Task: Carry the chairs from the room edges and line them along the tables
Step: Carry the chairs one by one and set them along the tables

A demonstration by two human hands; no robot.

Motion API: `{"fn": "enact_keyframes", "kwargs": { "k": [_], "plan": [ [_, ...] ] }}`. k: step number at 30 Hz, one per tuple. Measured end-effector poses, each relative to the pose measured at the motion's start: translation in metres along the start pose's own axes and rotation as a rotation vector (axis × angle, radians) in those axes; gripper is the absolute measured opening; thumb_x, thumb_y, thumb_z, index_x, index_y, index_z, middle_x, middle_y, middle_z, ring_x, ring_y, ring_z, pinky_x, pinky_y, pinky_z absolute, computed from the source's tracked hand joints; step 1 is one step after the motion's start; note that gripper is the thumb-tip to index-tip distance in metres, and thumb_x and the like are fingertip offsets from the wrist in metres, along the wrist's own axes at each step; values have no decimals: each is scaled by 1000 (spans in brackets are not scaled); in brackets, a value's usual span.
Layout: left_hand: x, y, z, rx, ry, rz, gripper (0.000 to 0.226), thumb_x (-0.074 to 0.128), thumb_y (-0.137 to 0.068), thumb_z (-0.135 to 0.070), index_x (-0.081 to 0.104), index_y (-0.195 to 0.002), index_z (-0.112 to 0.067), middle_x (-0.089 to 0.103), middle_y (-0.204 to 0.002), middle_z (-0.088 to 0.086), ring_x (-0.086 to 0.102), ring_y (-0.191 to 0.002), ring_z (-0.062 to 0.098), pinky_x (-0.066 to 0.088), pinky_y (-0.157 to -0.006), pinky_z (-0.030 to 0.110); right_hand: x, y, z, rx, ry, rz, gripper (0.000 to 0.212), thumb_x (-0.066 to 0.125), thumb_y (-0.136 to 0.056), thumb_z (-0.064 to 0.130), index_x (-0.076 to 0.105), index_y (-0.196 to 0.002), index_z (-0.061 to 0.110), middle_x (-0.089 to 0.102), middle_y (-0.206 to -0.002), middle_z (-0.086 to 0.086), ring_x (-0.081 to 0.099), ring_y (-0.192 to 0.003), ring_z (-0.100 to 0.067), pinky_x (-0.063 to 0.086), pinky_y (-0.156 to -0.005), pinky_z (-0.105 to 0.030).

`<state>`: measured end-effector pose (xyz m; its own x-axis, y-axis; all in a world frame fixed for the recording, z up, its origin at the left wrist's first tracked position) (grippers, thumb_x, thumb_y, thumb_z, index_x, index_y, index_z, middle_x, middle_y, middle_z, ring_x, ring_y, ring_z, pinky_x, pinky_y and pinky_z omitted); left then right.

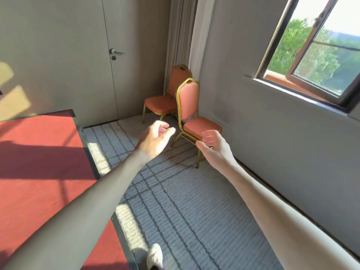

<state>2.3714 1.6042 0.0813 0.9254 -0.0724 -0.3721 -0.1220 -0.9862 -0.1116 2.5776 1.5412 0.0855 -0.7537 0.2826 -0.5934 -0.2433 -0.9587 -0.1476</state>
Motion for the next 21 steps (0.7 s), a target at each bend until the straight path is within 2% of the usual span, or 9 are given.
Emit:
{"fn": "enact_keyframes", "kwargs": {
  "k": [6,9,13,18,21],
  "plan": [
    [24,-180,41,-92,-3,51,39,57,-86,-54,60,-116,-29,59,-108,-13,57,-103,10,43,-87,32,27,-185,-40,69,175,78,48,66,-88,41,52,-131,25,59,-120,5,58,-107,-11,43,-88,-26],
    [27,-279,40,-92,13,34,44,56,-79,-58,61,-112,-29,62,-110,-8,57,-100,5,43,-86,31,35,-280,-51,132,150,68,45,66,-89,43,52,-129,26,59,-118,5,57,-106,-12,41,-85,-26],
    [38,-369,42,-88,-46,54,33,60,-90,-46,62,-116,-26,61,-108,-10,56,-98,5,38,-82,27,47,-368,-69,178,119,57,44,67,-89,39,52,-128,24,60,-120,4,58,-108,-14,43,-86,-26],
    [56,-500,61,-67,-123,60,31,59,-93,-43,61,-118,-25,59,-105,-12,53,-96,4,34,-72,12,74,-499,-95,187,88,22,46,68,-91,37,52,-132,21,59,-128,3,56,-115,-13,42,-93,-24],
    [68,-584,73,-66,-164,76,33,58,-92,-46,61,-118,-27,62,-111,-11,54,-97,1,36,-76,15,93,-583,-112,177,58,10,48,67,-91,38,52,-133,21,59,-130,2,55,-116,-12,43,-91,-23]
  ]
}}
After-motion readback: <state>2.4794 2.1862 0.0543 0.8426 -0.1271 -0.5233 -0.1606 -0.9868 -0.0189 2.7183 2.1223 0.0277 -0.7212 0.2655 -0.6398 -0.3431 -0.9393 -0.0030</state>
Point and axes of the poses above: each hand's wrist, its own y-axis away from the middle knuckle, its own x-axis out of the palm, z = x × y, the point moved 1 cm from there along -y, towards the middle knuckle
